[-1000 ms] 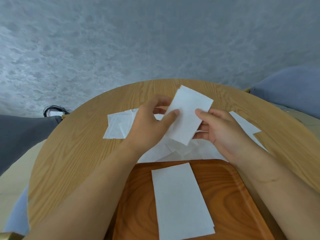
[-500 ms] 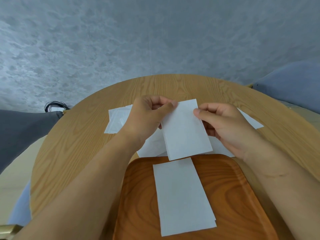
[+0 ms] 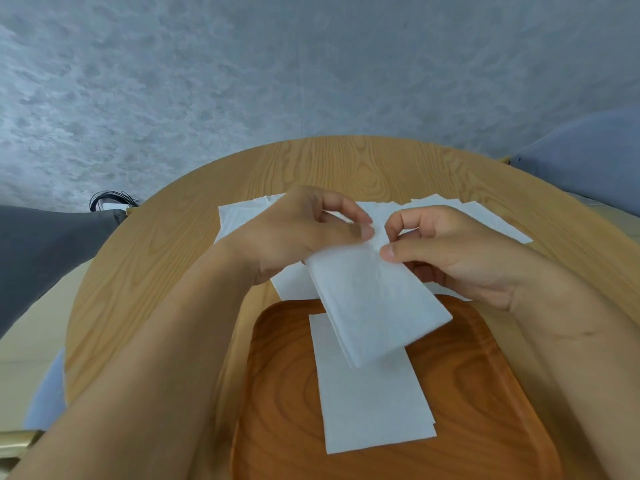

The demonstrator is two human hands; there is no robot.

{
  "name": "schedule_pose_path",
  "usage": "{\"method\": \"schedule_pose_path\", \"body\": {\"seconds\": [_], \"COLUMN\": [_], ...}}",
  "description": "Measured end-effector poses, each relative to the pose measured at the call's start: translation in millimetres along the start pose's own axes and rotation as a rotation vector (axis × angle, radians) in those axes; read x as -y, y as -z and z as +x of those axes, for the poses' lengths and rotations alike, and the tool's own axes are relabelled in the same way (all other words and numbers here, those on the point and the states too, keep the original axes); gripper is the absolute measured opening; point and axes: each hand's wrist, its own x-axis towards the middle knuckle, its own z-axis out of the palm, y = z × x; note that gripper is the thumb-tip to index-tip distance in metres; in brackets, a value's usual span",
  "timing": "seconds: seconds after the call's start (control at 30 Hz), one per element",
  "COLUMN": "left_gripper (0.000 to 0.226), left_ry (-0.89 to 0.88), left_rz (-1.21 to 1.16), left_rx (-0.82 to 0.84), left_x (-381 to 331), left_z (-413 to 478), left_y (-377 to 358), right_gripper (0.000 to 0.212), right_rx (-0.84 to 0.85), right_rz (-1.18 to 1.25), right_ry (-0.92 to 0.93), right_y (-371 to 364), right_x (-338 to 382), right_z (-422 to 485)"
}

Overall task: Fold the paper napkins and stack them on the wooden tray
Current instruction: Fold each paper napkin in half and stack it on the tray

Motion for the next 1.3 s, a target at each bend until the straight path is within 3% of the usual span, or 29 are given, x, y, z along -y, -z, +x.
{"method": "schedule_pose_path", "body": {"seconds": [0.13,0.23,0.37,0.53,0.67,0.8,0.9,1.07,1.2,1.3], "left_gripper": [0.020,0.023,0.011,0.016,0.016,0.016,0.012,0.039,0.070,0.087], "left_ry": [0.067,0.104,0.096,0.085,0.070,-0.028,-0.067,0.062,0.082,0.084], "left_rz": [0.193,0.241,0.298,0.267,0.244,0.214,0.396,0.629,0.632,0.645], "left_rx": [0.180,0.291,0.354,0.330,0.260,-0.155,-0.390,-0.374,-0.278,-0.184], "left_x": [3,4,4,7,10,24,38,50,53,53], "left_z": [-1,-1,1,3,7,19,25,30,32,29], "left_y": [-4,-6,-6,-9,-7,-4,-2,-2,-6,-8], "right_gripper": [0.008,0.010,0.012,0.011,0.013,0.016,0.020,0.016,0.045,0.052], "right_rx": [0.114,0.117,0.136,0.167,0.162,0.121,-0.052,-0.404,-0.360,-0.318], "right_rz": [-0.058,-0.135,-0.248,-0.283,-0.292,-0.344,-0.439,-0.543,-0.743,-0.789], "right_ry": [-0.069,-0.063,-0.054,-0.070,-0.082,-0.083,0.014,0.164,0.134,0.151], "right_y": [-1,-3,-3,-1,4,7,11,13,12,11], "right_x": [2,2,-2,-3,-6,-7,-10,-31,-38,-40], "right_z": [-5,-5,-4,-3,-2,-1,3,19,23,23]}}
